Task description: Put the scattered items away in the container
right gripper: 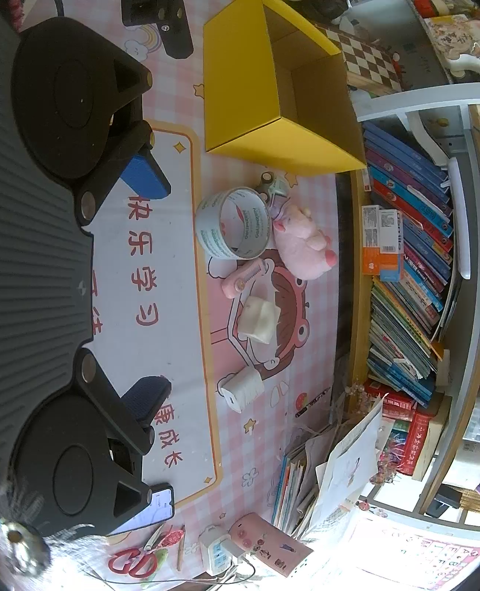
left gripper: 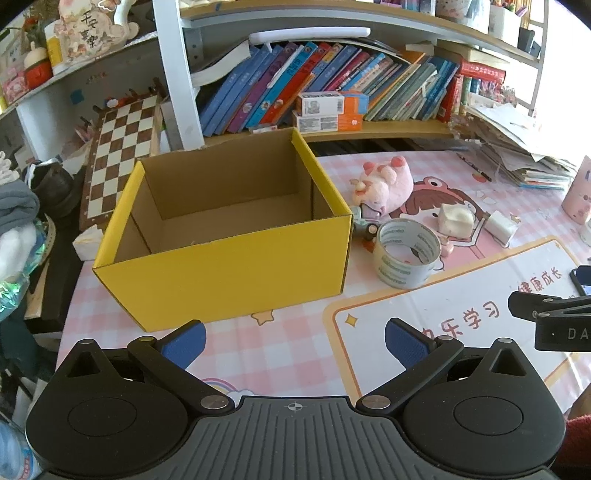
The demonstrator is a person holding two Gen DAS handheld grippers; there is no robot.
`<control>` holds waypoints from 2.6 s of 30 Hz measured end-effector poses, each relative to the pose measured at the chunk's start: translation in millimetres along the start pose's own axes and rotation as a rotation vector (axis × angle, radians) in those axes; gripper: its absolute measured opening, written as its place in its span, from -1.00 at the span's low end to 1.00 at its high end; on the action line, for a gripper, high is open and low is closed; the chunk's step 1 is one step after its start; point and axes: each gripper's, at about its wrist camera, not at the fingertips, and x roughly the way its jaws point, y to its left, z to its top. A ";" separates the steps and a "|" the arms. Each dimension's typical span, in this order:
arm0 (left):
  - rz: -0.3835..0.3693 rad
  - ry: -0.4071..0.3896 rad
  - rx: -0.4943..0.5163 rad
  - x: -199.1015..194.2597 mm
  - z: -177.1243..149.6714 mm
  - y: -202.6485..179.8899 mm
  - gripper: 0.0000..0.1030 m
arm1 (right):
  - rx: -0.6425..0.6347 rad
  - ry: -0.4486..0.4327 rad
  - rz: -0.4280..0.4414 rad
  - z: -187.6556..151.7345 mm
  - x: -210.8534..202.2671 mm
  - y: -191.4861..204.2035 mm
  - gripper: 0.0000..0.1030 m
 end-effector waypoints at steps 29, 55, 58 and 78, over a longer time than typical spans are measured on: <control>-0.012 0.029 -0.004 5.9 -0.7 1.7 1.00 | -0.007 0.002 -0.001 1.8 2.1 2.3 1.00; -0.009 0.040 -0.003 9.4 0.6 0.7 1.00 | -0.021 0.014 0.004 5.1 8.5 4.2 1.00; -0.008 0.041 -0.004 10.0 1.0 0.1 1.00 | -0.022 0.014 0.004 5.2 9.2 4.1 1.00; -0.015 0.047 -0.003 13.1 2.0 0.9 1.00 | -0.033 0.017 0.006 7.5 13.5 5.7 1.00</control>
